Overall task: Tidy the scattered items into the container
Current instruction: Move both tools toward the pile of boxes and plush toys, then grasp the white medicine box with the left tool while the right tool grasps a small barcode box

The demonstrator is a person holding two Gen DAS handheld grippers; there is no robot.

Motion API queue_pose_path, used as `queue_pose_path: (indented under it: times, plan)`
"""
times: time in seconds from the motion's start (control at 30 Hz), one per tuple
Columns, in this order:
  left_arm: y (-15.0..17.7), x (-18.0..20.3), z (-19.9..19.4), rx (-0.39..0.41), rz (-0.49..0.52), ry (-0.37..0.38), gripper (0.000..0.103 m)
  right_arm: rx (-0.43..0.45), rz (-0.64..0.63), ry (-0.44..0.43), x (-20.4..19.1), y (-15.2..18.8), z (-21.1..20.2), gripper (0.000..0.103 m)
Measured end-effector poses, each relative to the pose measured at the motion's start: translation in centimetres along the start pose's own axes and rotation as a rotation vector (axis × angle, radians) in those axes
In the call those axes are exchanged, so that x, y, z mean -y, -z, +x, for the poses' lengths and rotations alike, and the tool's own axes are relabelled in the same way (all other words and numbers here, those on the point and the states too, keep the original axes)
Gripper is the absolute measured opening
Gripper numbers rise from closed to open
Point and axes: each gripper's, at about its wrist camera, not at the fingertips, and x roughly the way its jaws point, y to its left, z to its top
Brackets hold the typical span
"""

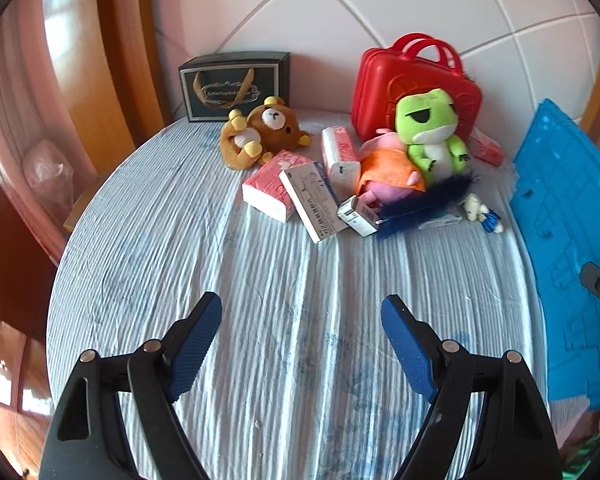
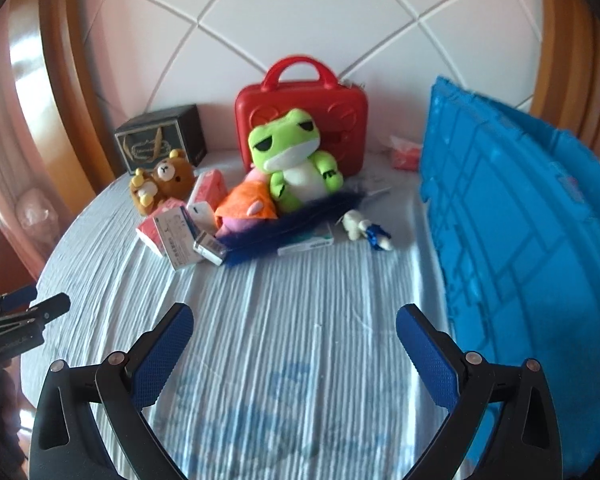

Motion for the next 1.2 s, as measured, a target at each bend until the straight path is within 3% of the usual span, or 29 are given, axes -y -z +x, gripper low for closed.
queue_pose_path:
  times: [0.2,0.37,0.4,0.47,0.53,0.6,0.73,0.8,1.1,1.17,1.2]
  plan:
    - [0.0,-1.0,4.8,-0.066,-0.069,-0.049,0.082,-0.119,-0.005,-0.079,1.1,-1.2,7.7,0.103]
    - [-1.3,-1.2,10.4,-0.138,-0.060,-0.019,0.082,-0.172,-0.033,-0.100,-0.8,-1.6,13.0,0.103]
    - [-1.6,-1.1,11.5,-0.152,-0.057,-0.018,0.077,-0.178,-0.033,-0.108,-1.4,-1.6,14.0,0.102]
    - [-2.5,-0.8,13.7,-0.171,-0.048,0.009,0.073,-0.191,-0.044,-0.157,-2.9,-2.0,15.8,0.093]
    - [-3.4,-0.2,15.6,-0.175,-0.033,0.021,0.072,-0.196,-0.081,-0.175,-4.5,-2.6,17.3,0.077]
    - [-4.5,0.4,17.7,-0.176,-0.020,0.045,0.071,-0.198,-0.117,-0.184,-6.3,-3.3,18.7,0.075]
    - [-6.7,1.0,21.2,-0.179,-0.022,0.085,0.071,-0.200,-0.189,-0.219,-9.6,-5.3,22.5,0.074]
    - [-7.3,1.0,22.6,-0.192,-0.017,0.068,0.069,-0.222,-0.238,-0.225,-10.8,-5.9,24.6,0.074]
    - [-8.0,0.6,27.1,-0.222,-0.060,0.152,0.069,-0.319,-0.312,-0.267,-11.4,-6.9,30.9,0.073]
    - [-8.3,0.6,27.2,-0.208,-0.058,0.176,0.062,-0.333,-0.304,-0.271,-11.1,-6.8,31.7,0.073]
    - [-8.5,0.8,27.0,-0.199,-0.046,0.196,0.051,-0.342,-0.302,-0.277,-11.0,-6.7,32.0,0.073]
